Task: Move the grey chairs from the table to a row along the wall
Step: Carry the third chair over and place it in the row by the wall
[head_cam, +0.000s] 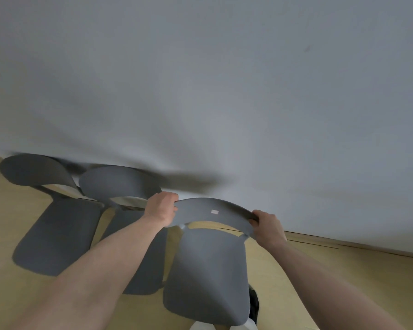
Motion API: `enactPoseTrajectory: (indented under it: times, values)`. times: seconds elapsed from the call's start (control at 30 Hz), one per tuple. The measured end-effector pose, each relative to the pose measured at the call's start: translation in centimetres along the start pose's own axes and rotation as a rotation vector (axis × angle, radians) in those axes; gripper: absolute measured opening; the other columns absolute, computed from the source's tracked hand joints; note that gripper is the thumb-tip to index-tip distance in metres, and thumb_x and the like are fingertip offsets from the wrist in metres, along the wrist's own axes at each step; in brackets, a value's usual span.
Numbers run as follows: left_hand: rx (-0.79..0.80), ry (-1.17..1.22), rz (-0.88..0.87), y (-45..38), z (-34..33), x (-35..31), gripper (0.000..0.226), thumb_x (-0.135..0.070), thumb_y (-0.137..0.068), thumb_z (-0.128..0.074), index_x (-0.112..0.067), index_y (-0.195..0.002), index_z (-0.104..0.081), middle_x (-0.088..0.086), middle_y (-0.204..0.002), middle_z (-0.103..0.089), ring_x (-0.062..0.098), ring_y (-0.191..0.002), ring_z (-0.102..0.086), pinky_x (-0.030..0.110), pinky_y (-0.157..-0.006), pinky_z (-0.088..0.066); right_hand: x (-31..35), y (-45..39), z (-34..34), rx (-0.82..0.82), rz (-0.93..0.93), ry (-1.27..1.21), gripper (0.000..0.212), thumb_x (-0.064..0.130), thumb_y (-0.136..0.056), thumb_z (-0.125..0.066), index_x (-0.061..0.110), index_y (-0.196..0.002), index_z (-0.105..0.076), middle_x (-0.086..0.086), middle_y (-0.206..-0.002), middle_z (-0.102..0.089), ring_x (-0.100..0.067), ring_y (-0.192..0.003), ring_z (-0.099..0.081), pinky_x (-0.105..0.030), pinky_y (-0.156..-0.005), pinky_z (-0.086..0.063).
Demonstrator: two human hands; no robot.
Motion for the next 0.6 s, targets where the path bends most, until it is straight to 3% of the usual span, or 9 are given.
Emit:
enactPoseTrajectory:
  times: [0.1, 0.17, 0.2, 0.27, 0.3, 0.37, 0.47, 0.6]
  values:
    - [0.017, 0.017, 0.041, -0.5, 0.0, 0.4, 0.040, -0.003, -0.085, -0.058, -0.017, -0.058, -0.032, -0.005, -0.058, -0.042, 0.025, -0.064, -0.049, 0.029, -0.053, -0.028, 0.5, -0.4, -1.1, 0.001, -0.034, 0.038, 0.014, 0.019, -0.098, -0.048, 0.018, -0.089, -0.058, -0.005, -0.080, -0.064, -0.027, -0.072, -0.060, -0.041, -0.066, -0.056]
    - [0.021, 0.055, 0.045, -1.0, 0.2, -0.2, 0.034, 0.000, -0.083, -0.054, -0.017, -0.059, -0.038, -0.001, -0.062, -0.049, 0.030, -0.069, -0.053, 0.030, -0.055, -0.032, -0.1, -0.5, -0.8, -0.008, -0.115, 0.061, 0.014, 0.007, -0.093, -0.047, 0.019, -0.093, -0.055, -0.004, -0.081, -0.062, -0.026, -0.072, -0.060, -0.038, -0.063, -0.055]
    - [0.025, 0.075, 0.035, -1.1, 0.3, -0.6, 0.027, -0.001, -0.083, -0.054, -0.019, -0.064, -0.048, 0.001, -0.070, -0.058, 0.031, -0.075, -0.057, 0.030, -0.058, -0.038, -0.5, -0.6, -0.5, -0.005, -0.152, 0.075, 0.019, 0.002, -0.089, -0.047, 0.018, -0.096, -0.054, -0.004, -0.083, -0.061, -0.026, -0.073, -0.059, -0.037, -0.062, -0.054]
    - [0.041, 0.111, 0.012, -1.3, 0.1, -1.2, 0.024, -0.006, -0.088, -0.057, -0.023, -0.102, -0.066, 0.004, -0.104, -0.068, 0.029, -0.101, -0.062, 0.035, -0.077, -0.050, -1.3, -1.1, 0.1, 0.009, -0.184, 0.100, 0.029, -0.002, -0.085, -0.049, 0.017, -0.108, -0.052, -0.005, -0.089, -0.061, -0.027, -0.078, -0.058, -0.037, -0.063, -0.049]
    - [0.060, 0.109, 0.000, -1.4, -0.2, -1.5, 0.032, -0.009, -0.091, -0.058, -0.019, -0.121, -0.062, 0.005, -0.119, -0.065, 0.028, -0.112, -0.059, 0.037, -0.089, -0.050, -1.6, -1.4, 0.3, 0.005, -0.189, 0.093, 0.034, -0.002, -0.086, -0.051, 0.016, -0.115, -0.051, -0.006, -0.094, -0.061, -0.028, -0.081, -0.057, -0.036, -0.064, -0.047]
    - [0.122, 0.072, -0.039, -1.5, -0.9, -1.8, 0.041, -0.009, -0.093, -0.057, -0.014, -0.134, -0.054, 0.007, -0.131, -0.059, 0.027, -0.121, -0.054, 0.040, -0.099, -0.046, -1.9, -2.0, 0.9, -0.013, -0.180, 0.053, 0.040, 0.000, -0.087, -0.051, 0.015, -0.123, -0.050, -0.009, -0.101, -0.063, -0.029, -0.085, -0.056, -0.035, -0.067, -0.045]
    - [0.168, 0.020, -0.119, -1.4, -2.0, -2.5, 0.044, -0.008, -0.091, -0.056, -0.013, -0.135, -0.051, 0.005, -0.132, -0.058, 0.027, -0.120, -0.052, 0.041, -0.095, -0.048, -1.8, -2.7, 1.7, 0.004, -0.183, 0.005, 0.039, 0.000, -0.081, -0.049, 0.014, -0.118, -0.052, -0.007, -0.095, -0.061, -0.030, -0.085, -0.056, -0.036, -0.067, -0.048]
    - [0.093, 0.058, -0.081, -1.7, -2.4, -2.8, 0.071, -0.014, -0.087, -0.065, -0.016, -0.148, -0.028, 0.005, -0.147, -0.031, 0.030, -0.126, -0.045, 0.042, -0.092, -0.050, -2.1, -3.0, 2.2, 0.062, -0.183, -0.054, 0.039, 0.002, -0.077, -0.046, 0.018, -0.112, -0.055, -0.006, -0.095, -0.061, -0.030, -0.084, -0.057, -0.038, -0.067, -0.053]
Point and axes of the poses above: each hand's wrist, its own y-axis away from the middle knuckle, its own z-axis out of the back of the hand, x = y × z, the point moved 3 cm from there along -y, towards the middle knuckle
